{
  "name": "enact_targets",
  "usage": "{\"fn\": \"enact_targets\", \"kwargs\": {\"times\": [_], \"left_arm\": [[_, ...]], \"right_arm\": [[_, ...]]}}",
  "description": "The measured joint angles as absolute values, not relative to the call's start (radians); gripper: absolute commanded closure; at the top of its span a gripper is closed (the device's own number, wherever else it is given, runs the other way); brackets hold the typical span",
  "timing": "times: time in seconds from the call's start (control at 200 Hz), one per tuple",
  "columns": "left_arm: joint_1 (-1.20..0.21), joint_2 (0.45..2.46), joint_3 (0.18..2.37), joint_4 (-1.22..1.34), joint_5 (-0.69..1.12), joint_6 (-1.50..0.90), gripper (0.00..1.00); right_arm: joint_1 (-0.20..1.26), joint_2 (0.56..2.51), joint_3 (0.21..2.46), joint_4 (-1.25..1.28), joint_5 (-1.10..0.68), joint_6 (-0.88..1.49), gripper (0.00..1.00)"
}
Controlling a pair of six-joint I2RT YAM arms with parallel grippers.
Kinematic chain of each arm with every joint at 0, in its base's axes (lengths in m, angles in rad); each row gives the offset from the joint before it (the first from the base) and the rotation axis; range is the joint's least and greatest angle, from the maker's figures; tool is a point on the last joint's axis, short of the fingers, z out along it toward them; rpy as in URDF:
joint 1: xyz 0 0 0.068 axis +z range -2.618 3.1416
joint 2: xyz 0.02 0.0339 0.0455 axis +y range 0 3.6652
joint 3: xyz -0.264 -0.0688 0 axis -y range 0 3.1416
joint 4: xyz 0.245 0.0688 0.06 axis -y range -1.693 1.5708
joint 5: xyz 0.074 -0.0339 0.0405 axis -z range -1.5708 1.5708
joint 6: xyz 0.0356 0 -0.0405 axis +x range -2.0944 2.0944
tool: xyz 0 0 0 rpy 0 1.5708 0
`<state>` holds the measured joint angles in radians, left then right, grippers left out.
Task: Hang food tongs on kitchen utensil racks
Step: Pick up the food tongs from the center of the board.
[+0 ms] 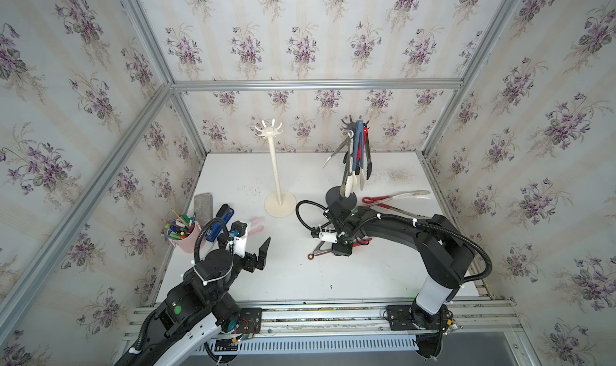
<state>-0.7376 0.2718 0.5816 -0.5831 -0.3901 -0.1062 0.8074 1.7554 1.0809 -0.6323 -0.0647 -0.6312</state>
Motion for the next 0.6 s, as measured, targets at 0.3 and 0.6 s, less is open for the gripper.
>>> {"fn": "enact_targets", "kwargs": {"times": [0.3,0.6], "left_arm": [[-0.738,0.283,0.582,-0.583,-0.391,-0.106,0.01],[-0.738,0.287,0.582,-0.584,-0.391,-0.106,0.01]], "right_arm": [[0.791,1.748,1.046,-0.606,-0.046,-0.648,0.53],[0.791,1.753,1.031,-0.585,-0.077,-0.651,0.81]]}}
